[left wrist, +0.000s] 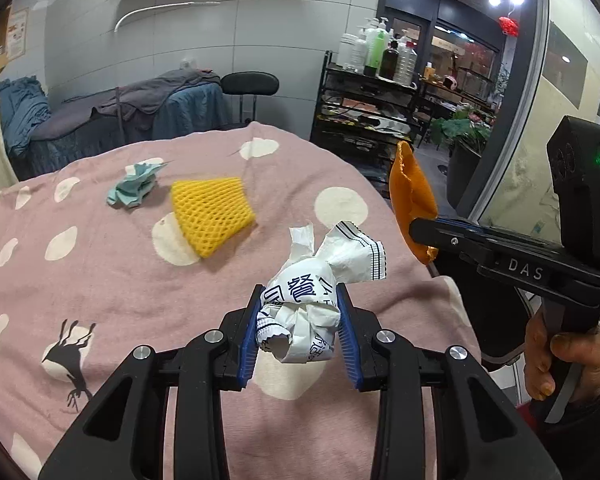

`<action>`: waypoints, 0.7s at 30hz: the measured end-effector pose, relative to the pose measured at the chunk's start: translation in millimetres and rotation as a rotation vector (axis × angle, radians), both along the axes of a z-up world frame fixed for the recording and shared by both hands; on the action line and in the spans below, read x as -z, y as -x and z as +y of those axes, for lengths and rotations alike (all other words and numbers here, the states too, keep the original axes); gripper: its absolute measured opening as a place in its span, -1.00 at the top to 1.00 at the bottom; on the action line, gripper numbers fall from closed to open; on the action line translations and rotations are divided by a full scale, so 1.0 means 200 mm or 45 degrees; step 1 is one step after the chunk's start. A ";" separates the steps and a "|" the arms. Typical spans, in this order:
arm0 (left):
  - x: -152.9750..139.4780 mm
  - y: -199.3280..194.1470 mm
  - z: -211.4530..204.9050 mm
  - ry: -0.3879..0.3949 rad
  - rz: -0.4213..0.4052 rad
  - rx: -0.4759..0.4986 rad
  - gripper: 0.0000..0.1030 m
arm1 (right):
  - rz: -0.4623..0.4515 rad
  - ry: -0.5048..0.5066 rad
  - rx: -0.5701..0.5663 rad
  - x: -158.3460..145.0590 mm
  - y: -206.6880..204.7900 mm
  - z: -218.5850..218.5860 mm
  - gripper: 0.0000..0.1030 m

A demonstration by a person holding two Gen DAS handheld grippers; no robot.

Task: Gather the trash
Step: 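Carry the orange peel over the bin and release it with the right gripper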

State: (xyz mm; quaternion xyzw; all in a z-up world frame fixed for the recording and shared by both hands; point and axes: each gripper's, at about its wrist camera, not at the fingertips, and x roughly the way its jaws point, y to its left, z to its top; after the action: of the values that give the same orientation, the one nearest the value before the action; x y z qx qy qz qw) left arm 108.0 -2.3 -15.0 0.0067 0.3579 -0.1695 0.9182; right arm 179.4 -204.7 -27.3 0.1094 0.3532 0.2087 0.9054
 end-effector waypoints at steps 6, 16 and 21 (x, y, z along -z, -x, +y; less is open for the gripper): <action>0.00 -0.02 -0.14 0.020 0.019 0.084 0.33 | 0.019 -0.015 0.156 0.04 0.05 -0.23 0.59; 0.01 -0.03 -0.36 -0.011 0.023 0.197 0.33 | 0.093 0.033 0.407 0.17 0.10 -0.54 0.59; 0.02 -0.03 -0.45 -0.022 0.023 0.240 0.33 | 0.180 0.071 0.507 0.30 0.09 -0.66 0.59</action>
State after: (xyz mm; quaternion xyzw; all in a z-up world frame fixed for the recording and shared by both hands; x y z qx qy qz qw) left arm 113.4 -92.2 -18.7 0.0466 0.3655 -0.2523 0.8948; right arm 161.7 -336.5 -86.5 0.1664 0.3930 0.0079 0.9043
